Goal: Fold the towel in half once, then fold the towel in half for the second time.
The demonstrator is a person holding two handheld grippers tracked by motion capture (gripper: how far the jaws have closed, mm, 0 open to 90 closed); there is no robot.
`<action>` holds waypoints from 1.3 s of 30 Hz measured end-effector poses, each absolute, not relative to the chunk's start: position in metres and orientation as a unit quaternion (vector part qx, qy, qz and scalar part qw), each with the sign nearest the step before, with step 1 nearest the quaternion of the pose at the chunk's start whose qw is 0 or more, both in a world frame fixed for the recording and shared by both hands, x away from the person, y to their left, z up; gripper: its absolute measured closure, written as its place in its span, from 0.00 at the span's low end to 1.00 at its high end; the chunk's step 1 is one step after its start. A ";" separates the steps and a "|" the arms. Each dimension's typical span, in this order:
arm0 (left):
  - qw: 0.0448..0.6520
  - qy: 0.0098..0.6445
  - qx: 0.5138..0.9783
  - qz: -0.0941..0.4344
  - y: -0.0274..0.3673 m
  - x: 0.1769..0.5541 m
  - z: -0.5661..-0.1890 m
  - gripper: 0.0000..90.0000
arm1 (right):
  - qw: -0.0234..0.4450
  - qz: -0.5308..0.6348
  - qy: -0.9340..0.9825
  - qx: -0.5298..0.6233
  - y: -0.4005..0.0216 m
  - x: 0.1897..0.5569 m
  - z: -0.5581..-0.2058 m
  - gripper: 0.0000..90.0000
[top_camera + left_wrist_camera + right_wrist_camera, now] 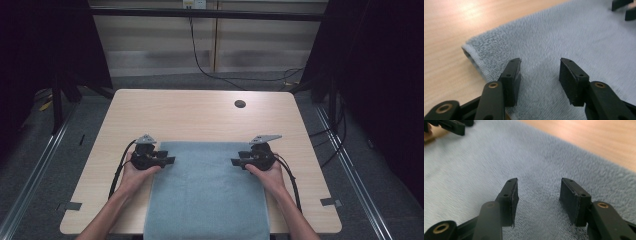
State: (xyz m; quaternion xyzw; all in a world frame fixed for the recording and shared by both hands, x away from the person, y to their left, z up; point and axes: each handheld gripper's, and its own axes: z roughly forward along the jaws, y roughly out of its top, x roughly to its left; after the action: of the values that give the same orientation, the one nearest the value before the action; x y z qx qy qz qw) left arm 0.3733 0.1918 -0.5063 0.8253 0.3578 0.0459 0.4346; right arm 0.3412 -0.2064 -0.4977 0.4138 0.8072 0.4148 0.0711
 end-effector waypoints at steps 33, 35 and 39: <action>0.457 0.357 0.813 0.049 0.220 0.351 -0.472 0.59 | 0.093 0.405 0.809 0.415 -0.229 0.320 -0.481 0.52; 0.454 0.360 0.813 0.053 0.219 0.360 -0.474 0.59 | 0.098 0.409 0.801 0.425 -0.235 0.330 -0.482 0.52; 0.444 0.384 0.808 0.054 0.219 0.380 -0.483 0.57 | 0.102 0.411 0.793 0.438 -0.243 0.347 -0.484 0.51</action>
State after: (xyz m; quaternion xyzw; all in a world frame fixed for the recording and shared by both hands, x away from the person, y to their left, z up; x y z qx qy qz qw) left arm 0.3804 0.2188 -0.4834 0.8079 0.3836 0.0540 0.4441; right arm 0.3474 -0.2431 -0.4842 0.4384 0.7927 0.4111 0.1016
